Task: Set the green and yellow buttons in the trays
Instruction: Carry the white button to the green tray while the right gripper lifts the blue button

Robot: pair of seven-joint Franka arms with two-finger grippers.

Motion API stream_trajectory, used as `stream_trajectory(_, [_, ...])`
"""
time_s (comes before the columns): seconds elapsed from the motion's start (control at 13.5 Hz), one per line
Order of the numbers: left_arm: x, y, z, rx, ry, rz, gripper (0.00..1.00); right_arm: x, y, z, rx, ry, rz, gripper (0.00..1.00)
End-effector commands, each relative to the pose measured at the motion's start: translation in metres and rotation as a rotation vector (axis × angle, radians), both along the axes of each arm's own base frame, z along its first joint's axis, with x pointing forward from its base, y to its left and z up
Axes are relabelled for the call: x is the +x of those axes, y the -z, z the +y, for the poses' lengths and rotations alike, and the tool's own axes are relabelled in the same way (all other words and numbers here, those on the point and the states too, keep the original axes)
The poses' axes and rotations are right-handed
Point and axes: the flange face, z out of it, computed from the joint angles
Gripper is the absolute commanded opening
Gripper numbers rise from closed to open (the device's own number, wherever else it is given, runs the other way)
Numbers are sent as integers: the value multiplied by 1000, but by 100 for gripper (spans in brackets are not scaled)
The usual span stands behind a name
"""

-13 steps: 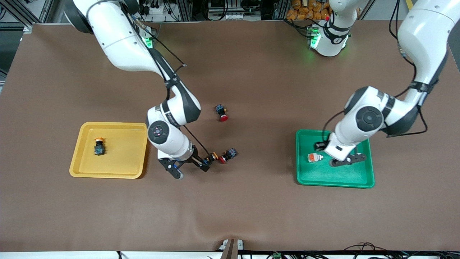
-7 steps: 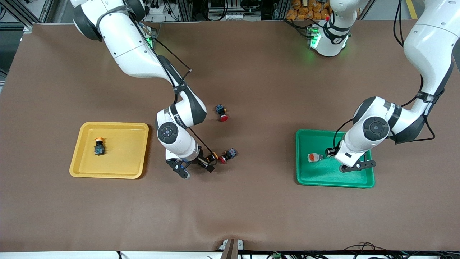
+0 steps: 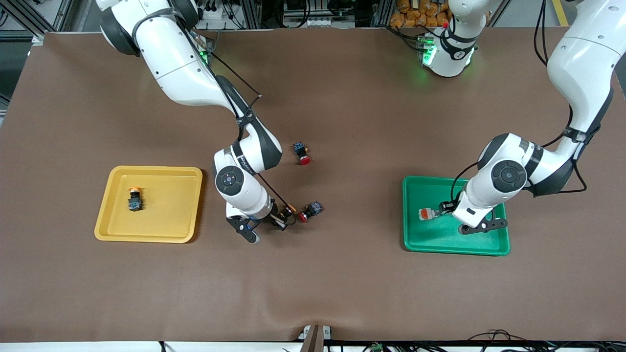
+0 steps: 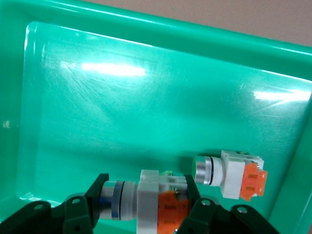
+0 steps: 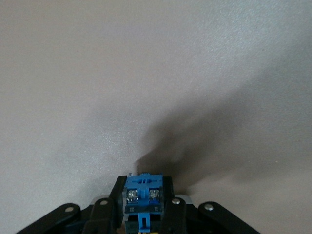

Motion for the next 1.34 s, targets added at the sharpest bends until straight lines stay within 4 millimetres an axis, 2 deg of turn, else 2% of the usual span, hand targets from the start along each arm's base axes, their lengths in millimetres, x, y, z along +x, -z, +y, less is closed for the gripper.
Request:
stream_trajectory(0.0, [3,0,-3,6,31,-18,0,9,-14,-12,-34,-10,40,0])
stream_trajectory(0.22, [3,4,-7,-12,39,-26,0,26,-44,-51,-162,-69,158,0])
stream_trajectory(0.52, [-5,15,6,1,38,-3,0,41,-85,-114,-224,-262,249,0])
stream_trajectory(0.67, [-7,19,10,5,36,6,34,46,-89,-151,-228,-335,295,0])
stream_trajectory(0.74, [-11,21,10,10,40,13,82,48,-92,-170,-235,-365,304,0])
stream_trajectory(0.82, [-12,19,17,17,32,13,100,46,-89,-188,-241,-400,316,0])
stream_trajectory(0.89, [-12,14,26,23,20,9,100,46,-89,-208,-237,-434,320,0])
stream_trajectory(0.97, [-10,3,27,34,20,-9,100,44,-89,-227,-226,-474,328,0])
stream_trajectory(1.04, [-6,-20,25,53,30,-45,100,40,-90,-242,-216,-512,330,0])
stream_trajectory(1.19, [-1,-62,15,60,37,-94,100,31,-77,-271,-205,-529,292,0])
stream_trajectory(1.26, [5,-95,10,42,16,-131,100,24,-69,-291,-197,-545,256,0])
